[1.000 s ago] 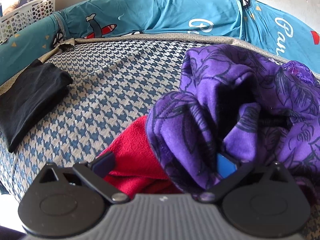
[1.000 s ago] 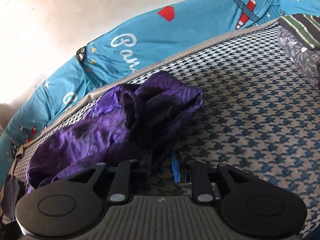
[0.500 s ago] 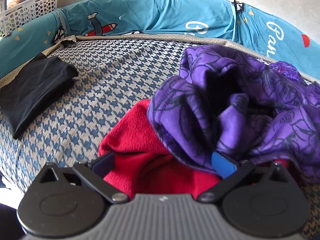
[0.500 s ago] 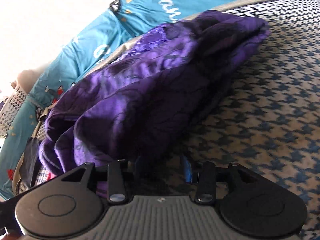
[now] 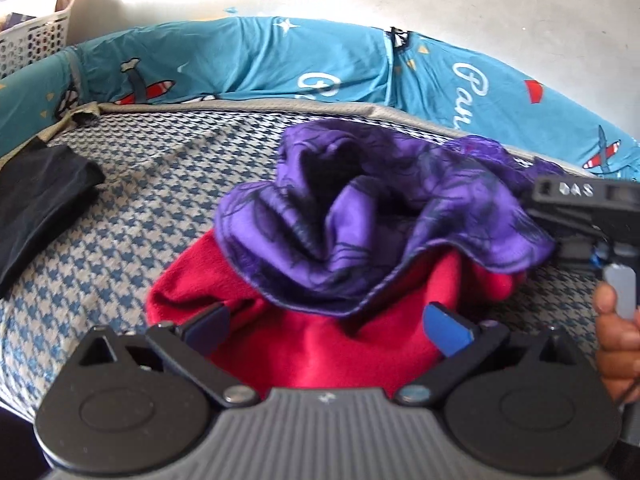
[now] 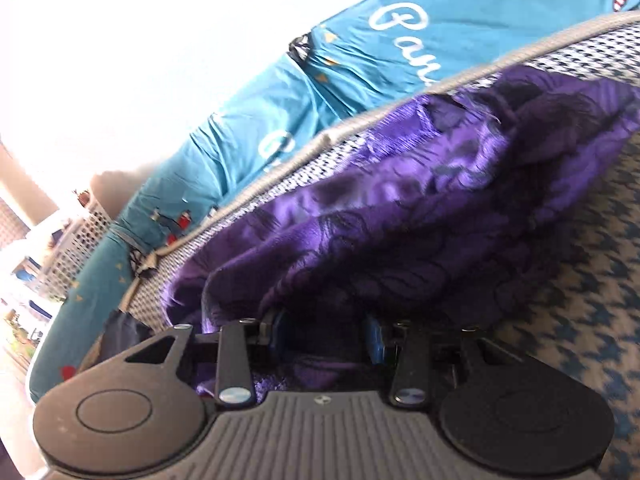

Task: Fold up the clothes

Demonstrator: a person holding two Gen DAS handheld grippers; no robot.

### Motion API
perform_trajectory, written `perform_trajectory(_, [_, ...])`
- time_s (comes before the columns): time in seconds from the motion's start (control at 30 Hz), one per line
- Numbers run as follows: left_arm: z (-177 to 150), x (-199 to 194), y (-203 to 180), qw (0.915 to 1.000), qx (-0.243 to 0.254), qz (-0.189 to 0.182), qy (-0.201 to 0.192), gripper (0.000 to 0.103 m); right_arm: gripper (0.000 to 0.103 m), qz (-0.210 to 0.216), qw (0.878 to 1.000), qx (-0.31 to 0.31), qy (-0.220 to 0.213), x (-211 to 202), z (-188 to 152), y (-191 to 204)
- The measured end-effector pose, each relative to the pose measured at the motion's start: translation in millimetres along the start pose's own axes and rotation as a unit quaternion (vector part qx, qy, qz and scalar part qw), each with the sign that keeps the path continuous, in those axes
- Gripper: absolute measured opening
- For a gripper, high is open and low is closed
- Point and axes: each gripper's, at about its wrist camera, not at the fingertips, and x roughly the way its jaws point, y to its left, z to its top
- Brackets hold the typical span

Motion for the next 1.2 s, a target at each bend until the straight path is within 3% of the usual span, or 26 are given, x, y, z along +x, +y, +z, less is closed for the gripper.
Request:
perform_trajectory(0.2, [30.4,31.9,-11.7,0.9999,0.0,0.011,0.003,0.103,0.041,0.03,0.999,0.023,0.006,18.2,26.9,4.0])
perform_trajectory(0.33, [52.3,67.2,-10.8,0.9991,-0.003,0.039,0.017,0.103,0.041,0.031,0.999,0.039,0.011,25.4,34.5,5.9])
perform_trajectory(0.47, [64.0,96.8,7.2,0.9968,-0.056,0.042,0.04,0.103,0.041,0.023,0.999,0.028,0.017,19.2,33.7,9.2])
perform_trajectory(0.63, [67.8,108.1,23.5,0.9928,-0.103,0.039,0.048,0.103,0.046,0.015,1.0,-0.015,0.018,-4.9,29.0,13.4])
perform_trajectory(0.73, [67.6,110.5,22.5,0.9929,-0.099,0.047,0.045,0.103,0.048,0.007,0.998,-0.057,0.024,-17.5,20.8,19.7])
perform_trajectory(0.9, [67.1,114.9,23.6,0.9915,-0.11,0.05,0.047,0.103,0.064,0.025,0.993,-0.109,0.041,-25.5,6.3,29.2])
perform_trajectory(1.1, [66.5,117.8,24.6,0.9909,-0.114,0.052,0.049,0.103,0.065,0.048,0.987,-0.143,0.05,-20.1,-4.4,42.1])
perform_trajectory(1.2, [66.0,118.0,25.1,0.9907,-0.117,0.05,0.048,0.103,0.065,0.029,0.984,-0.168,0.05,-10.0,-13.5,48.4])
